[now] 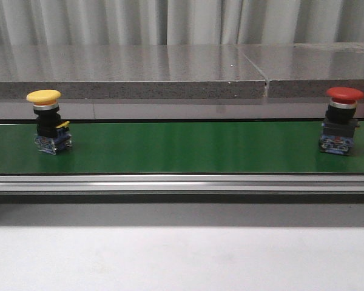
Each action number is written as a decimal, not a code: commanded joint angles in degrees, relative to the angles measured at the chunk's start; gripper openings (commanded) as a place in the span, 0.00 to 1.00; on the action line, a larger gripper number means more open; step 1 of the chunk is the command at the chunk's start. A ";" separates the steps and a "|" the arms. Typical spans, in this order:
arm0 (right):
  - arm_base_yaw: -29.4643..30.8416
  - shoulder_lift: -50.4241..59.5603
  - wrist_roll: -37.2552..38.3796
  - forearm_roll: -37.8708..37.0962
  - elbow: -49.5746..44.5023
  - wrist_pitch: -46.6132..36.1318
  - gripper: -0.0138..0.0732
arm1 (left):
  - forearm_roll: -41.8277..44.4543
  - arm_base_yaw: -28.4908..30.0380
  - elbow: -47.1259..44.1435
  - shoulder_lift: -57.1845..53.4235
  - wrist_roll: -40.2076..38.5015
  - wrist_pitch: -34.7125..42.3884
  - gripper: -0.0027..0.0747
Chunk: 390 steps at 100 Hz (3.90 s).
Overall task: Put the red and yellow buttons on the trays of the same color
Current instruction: 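Position the right gripper above the red button arriving on the belt, then grasp the red button with the right gripper and carry it to the red tray, then lower the red button into the red tray and open the right gripper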
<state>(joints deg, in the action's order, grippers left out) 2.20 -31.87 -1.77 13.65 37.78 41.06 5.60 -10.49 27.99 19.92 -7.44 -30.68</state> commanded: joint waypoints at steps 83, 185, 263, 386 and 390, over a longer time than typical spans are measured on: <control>-0.07 -20.83 -1.28 2.60 7.04 -2.23 0.90 | 0.03 -0.51 1.36 0.39 -0.68 4.56 0.01; 5.74 -53.43 -1.23 -7.62 29.41 1.43 0.30 | 0.03 -0.51 1.36 0.39 -0.68 4.56 0.01; 22.40 -76.85 -1.23 -7.62 51.84 -1.59 0.30 | 0.03 -0.51 1.36 0.39 -0.68 4.56 0.01; 21.52 -66.88 -1.23 -7.56 51.32 -0.88 0.90 | 0.03 -0.51 1.36 0.39 -0.68 4.56 0.01; 21.02 -65.01 -1.31 -7.56 50.79 -0.55 0.90 | 0.03 -0.51 1.36 0.39 -0.68 4.56 0.01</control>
<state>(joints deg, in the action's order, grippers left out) 23.96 -103.33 -2.42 5.97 87.94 41.33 5.60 -10.49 27.88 19.92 -7.57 -30.68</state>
